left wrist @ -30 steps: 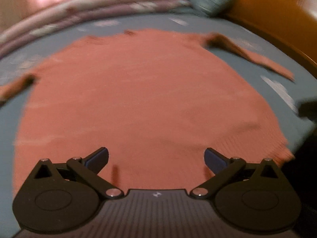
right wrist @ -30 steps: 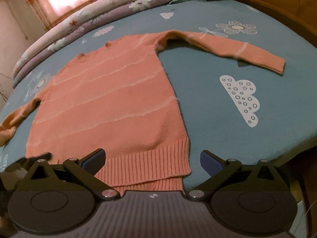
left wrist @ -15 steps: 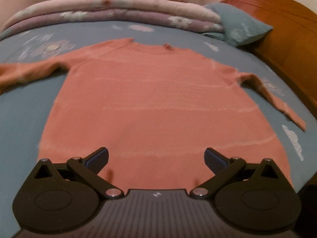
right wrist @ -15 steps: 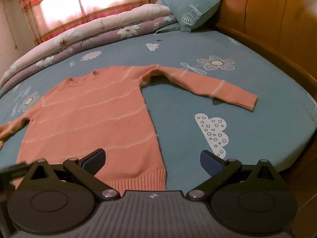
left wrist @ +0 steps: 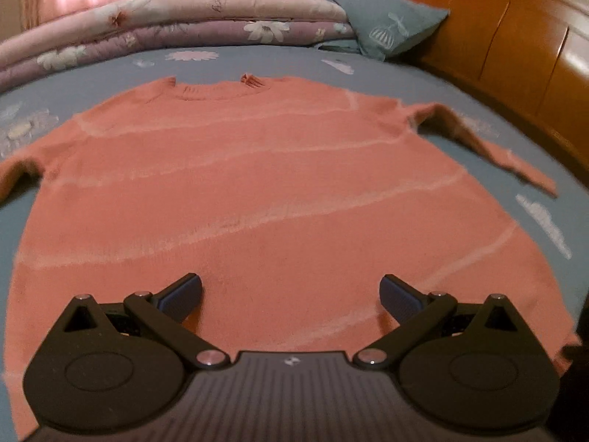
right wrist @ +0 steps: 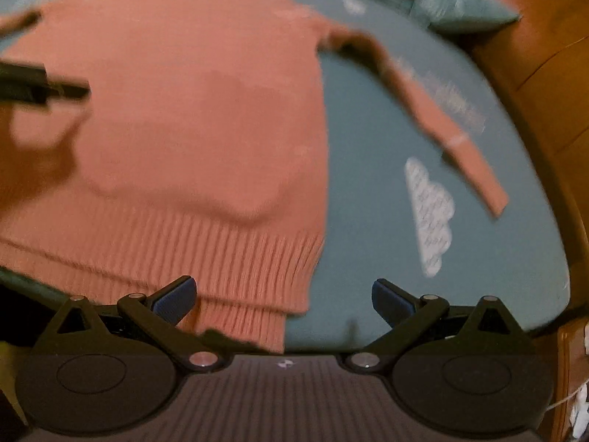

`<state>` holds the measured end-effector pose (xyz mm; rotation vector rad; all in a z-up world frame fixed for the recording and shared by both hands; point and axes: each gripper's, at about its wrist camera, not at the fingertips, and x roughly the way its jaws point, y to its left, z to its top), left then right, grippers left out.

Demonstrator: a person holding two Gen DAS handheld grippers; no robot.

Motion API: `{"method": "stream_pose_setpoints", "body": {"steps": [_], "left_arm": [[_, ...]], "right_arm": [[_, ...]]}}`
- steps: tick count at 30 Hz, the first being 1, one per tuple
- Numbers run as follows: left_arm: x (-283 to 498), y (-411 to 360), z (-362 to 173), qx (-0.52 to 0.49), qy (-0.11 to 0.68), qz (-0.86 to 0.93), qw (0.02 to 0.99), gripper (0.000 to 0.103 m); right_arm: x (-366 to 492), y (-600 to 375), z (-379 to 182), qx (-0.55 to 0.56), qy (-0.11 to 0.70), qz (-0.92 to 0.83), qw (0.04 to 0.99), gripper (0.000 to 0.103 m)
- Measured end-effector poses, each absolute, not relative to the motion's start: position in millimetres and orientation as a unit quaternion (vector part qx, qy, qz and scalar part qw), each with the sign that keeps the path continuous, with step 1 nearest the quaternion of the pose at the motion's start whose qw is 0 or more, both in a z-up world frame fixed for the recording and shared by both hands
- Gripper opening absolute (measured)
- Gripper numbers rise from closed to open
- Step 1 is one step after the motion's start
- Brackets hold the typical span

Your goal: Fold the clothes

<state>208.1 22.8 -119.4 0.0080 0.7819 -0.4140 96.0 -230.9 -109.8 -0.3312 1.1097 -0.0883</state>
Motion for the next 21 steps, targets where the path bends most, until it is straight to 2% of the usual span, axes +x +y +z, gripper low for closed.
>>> {"method": "stream_pose_setpoints", "body": {"steps": [8, 14, 18, 21], "left_arm": [[195.0, 36.3, -112.5, -0.002, 0.358, -0.202, 0.912, 0.102], [197.3, 52.6, -111.2, -0.020, 0.361, -0.175, 0.916, 0.102], [202.0, 57.1, -119.9, -0.013, 0.372, -0.151, 0.916, 0.102], [201.2, 59.4, -120.5, -0.011, 0.371, -0.152, 0.916, 0.102]], "right_arm": [[86.3, -256.9, -114.6, -0.168, 0.530, -0.091, 0.826, 0.103], [97.8, -233.4, -94.3, -0.189, 0.472, -0.076, 0.858, 0.103], [118.3, -219.1, -85.8, -0.164, 0.427, -0.053, 0.888, 0.103], [131.1, -214.4, -99.5, -0.178, 0.444, -0.040, 0.877, 0.099]]}}
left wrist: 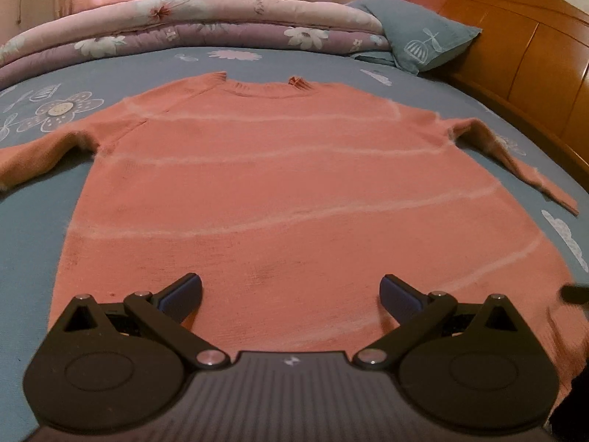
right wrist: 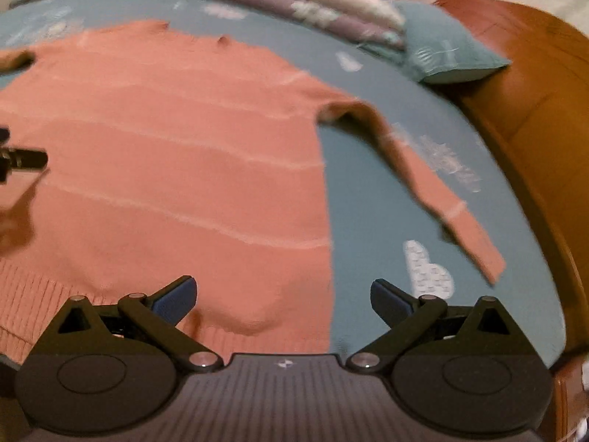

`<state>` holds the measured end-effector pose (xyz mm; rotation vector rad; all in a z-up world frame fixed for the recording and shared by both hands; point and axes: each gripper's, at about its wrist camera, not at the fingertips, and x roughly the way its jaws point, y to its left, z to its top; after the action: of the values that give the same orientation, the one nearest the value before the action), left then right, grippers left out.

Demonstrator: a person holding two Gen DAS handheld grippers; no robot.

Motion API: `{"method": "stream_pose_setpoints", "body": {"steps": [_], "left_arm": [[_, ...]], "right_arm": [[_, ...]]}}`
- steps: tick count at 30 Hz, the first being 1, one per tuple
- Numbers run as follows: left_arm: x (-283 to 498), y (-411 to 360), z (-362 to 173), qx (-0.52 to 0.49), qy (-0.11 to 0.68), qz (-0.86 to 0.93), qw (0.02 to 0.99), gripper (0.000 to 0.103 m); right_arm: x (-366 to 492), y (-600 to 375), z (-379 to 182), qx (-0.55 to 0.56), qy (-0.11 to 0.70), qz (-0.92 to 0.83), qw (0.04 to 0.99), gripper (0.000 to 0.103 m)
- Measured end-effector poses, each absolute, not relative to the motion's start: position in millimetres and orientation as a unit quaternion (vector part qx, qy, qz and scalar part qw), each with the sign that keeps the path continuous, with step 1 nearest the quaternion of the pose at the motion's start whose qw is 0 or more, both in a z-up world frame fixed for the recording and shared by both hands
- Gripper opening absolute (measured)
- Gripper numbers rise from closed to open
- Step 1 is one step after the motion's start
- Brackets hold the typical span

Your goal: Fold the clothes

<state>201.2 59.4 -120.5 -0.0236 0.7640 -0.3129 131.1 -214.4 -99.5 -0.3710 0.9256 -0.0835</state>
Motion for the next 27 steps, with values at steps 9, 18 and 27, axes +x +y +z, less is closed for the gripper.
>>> {"method": "stream_pose_setpoints", "body": {"steps": [9, 18, 27], "left_arm": [[199.7, 70.5, -118.3, -0.015, 0.373, -0.141, 0.917, 0.102], [201.2, 73.0, -122.2, -0.014, 0.369, -0.130, 0.920, 0.102], [202.4, 71.6, -124.8, -0.003, 0.366, -0.129, 0.922, 0.102]], "right_arm": [[141.5, -266.6, -112.1, -0.141, 0.456, -0.152, 0.866, 0.103], [169.3, -235.4, -81.2, 0.008, 0.398, 0.033, 0.917, 0.103], [253.0, -221.7, -78.4, 0.122, 0.430, 0.142, 0.883, 0.103]]}}
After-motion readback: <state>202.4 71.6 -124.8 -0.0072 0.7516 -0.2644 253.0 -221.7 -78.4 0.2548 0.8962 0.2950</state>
